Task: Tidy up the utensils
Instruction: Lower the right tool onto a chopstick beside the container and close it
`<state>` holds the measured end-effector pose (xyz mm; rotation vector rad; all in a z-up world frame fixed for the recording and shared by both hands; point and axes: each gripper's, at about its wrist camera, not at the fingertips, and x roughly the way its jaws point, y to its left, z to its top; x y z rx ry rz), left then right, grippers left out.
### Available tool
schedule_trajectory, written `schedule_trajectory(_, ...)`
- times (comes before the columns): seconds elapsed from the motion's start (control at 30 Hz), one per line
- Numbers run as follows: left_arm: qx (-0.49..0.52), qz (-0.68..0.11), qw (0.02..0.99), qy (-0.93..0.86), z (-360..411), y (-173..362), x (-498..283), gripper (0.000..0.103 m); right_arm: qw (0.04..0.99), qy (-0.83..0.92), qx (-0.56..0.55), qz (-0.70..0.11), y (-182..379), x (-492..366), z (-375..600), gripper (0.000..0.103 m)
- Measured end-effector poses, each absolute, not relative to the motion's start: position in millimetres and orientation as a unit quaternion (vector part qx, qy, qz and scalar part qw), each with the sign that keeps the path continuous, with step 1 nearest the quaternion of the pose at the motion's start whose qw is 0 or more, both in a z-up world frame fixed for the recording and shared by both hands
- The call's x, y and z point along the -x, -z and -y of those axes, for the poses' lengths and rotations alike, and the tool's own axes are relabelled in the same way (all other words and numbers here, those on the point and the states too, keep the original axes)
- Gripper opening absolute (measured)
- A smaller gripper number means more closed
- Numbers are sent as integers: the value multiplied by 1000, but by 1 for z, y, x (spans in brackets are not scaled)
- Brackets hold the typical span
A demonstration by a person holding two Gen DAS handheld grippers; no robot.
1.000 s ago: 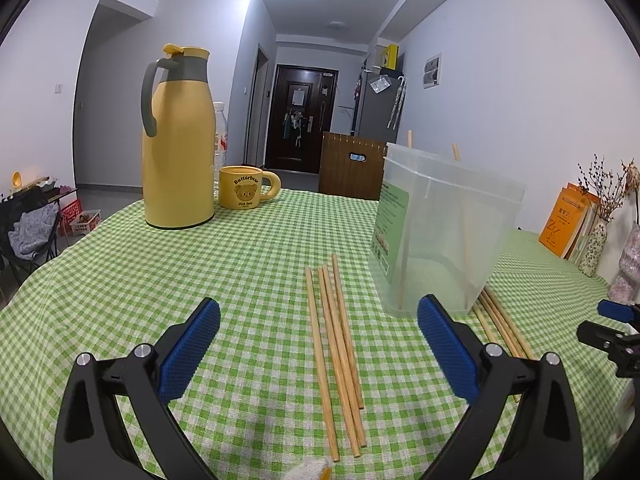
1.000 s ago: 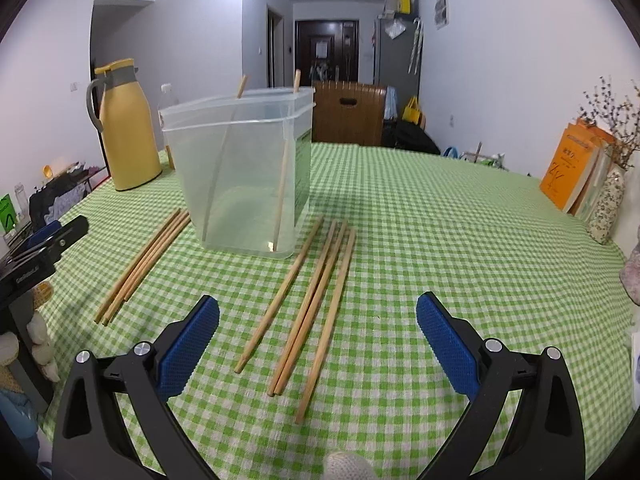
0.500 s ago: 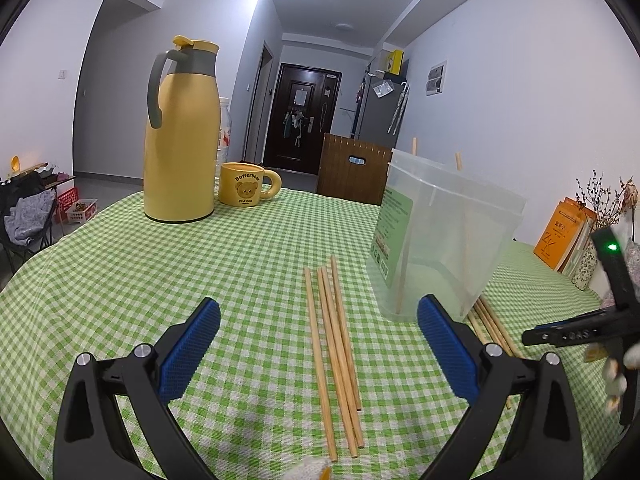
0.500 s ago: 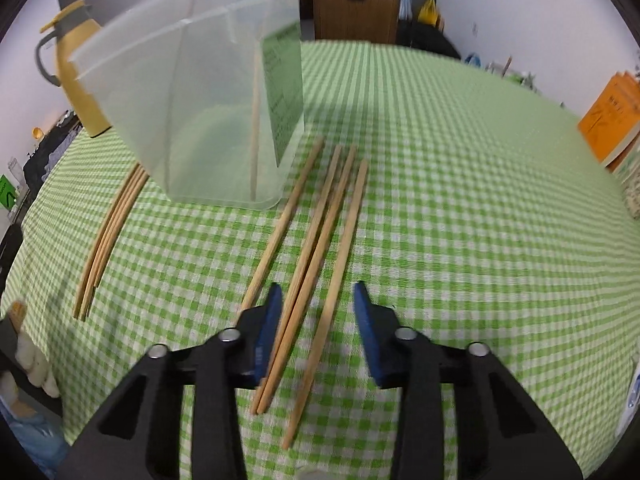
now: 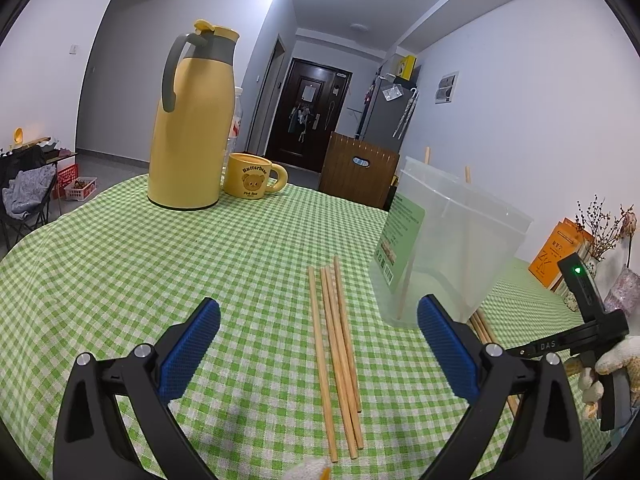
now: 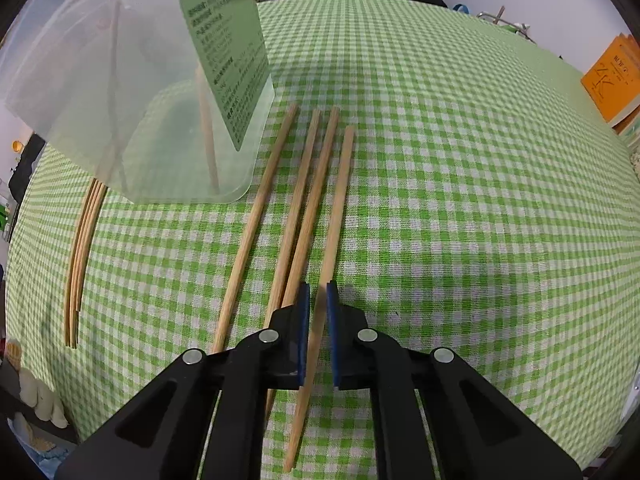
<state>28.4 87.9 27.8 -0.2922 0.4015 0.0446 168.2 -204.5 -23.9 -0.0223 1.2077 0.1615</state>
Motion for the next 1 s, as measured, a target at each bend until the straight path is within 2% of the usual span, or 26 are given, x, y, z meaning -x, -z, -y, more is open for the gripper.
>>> schedule_trajectory(0.6, 166, -197, 966, -17, -94, -27, -25, 96, 789, -40, 31, -612, 34, -200, 177, 9)
schedule_trajectory(1.0, 173, -201, 964, -21, -97, -25, -26, 96, 796, -20, -12, -604, 33, -198, 190, 7)
